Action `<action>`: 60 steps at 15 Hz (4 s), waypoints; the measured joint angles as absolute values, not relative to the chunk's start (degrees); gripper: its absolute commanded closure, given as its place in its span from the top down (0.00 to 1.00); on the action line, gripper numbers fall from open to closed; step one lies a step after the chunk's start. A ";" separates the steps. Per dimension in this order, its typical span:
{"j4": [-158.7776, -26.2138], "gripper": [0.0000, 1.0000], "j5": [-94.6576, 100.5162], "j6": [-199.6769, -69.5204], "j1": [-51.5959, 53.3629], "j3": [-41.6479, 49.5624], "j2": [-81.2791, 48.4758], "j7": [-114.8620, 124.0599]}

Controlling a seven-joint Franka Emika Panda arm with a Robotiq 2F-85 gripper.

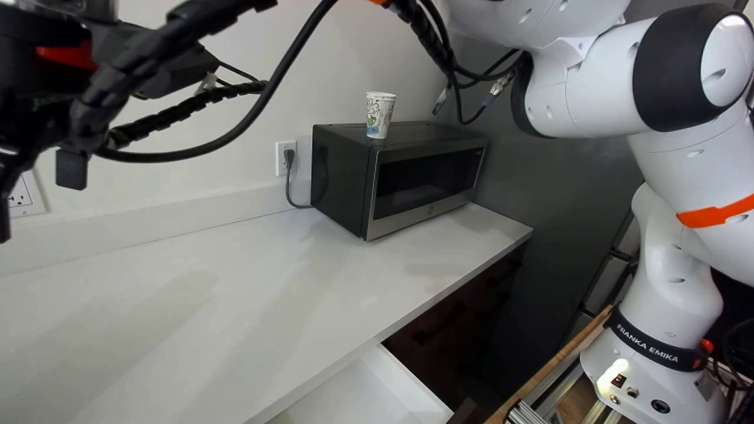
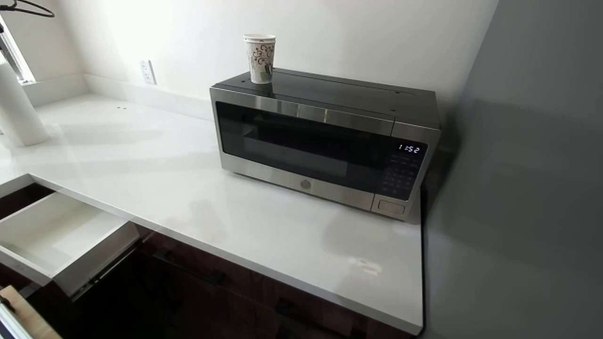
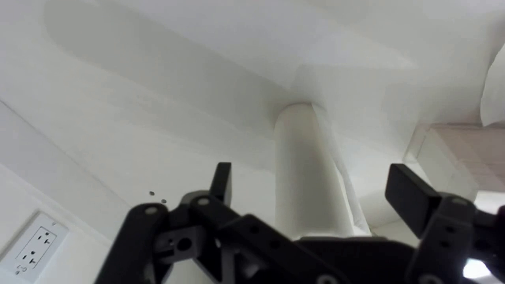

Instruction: Put the paper roll on the microwave

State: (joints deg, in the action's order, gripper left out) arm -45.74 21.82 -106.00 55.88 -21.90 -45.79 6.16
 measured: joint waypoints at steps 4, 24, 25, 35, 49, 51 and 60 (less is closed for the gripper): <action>-39.89 1.00 22.33 -116.73 62.98 -11.94 -51.62 14.14; -29.84 0.95 23.45 -137.38 68.95 1.94 -64.04 30.61; -29.83 0.96 23.45 -138.53 68.82 2.18 -64.56 31.01; -29.52 0.87 23.45 -143.53 69.31 4.06 -67.09 32.57; -28.66 0.00 23.31 -143.54 69.82 3.83 -68.16 32.26; -28.61 0.01 22.96 -143.54 69.75 3.05 -68.16 31.80; -28.28 0.01 22.79 -136.41 70.00 2.66 -65.42 31.50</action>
State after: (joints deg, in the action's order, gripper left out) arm -28.28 22.79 -136.41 70.00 2.66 -65.42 31.50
